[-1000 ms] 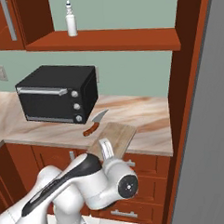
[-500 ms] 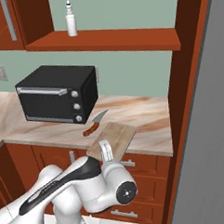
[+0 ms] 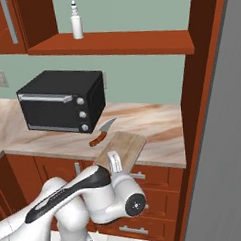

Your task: Move the cutting board and knife to the sink. Then move spray from the shelves to the counter.

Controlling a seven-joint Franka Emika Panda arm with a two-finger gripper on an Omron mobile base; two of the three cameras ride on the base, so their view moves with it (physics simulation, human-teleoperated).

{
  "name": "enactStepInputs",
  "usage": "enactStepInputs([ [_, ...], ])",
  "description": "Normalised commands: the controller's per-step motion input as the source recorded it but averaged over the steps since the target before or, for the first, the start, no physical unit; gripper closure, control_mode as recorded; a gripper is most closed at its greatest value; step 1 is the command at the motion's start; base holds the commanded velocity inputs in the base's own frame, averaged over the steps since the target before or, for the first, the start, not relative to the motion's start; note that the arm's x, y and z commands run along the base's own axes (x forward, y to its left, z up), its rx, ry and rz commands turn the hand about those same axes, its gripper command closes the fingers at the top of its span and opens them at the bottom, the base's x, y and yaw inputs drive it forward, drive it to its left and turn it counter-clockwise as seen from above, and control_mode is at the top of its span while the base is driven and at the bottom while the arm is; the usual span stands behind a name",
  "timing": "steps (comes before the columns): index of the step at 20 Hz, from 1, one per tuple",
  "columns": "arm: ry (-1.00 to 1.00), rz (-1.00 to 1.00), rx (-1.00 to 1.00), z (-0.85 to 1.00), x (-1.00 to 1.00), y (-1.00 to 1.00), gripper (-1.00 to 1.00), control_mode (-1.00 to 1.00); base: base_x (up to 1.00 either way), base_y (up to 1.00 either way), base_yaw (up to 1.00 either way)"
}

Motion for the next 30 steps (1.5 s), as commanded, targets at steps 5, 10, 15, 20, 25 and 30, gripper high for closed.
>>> enactStepInputs([
  [5, -0.03, 0.00, 0.10, -0.39, 0.00, 0.00, -1.00, -1.00, 0.00, 0.00, 0.00],
  [10, -0.03, 0.00, 0.13, -0.22, 0.12, 0.00, -1.00, -1.00, 0.00, 0.00, 0.00],
  [15, -0.05, 0.00, 0.09, -0.02, 0.33, 0.00, -1.00, -1.00, 0.00, 0.00, 0.00],
  [20, -0.04, 0.00, 0.07, -0.01, 0.33, 0.00, -1.00, -1.00, 0.00, 0.00, 0.00],
  [25, -0.03, 0.00, 0.03, -0.18, 0.04, 0.00, -1.00, -1.00, 0.00, 0.00, 0.00],
  [30, -0.01, 0.00, 0.01, -0.26, 0.00, 0.00, -1.00, -1.00, 0.00, 0.00, 0.00],
])
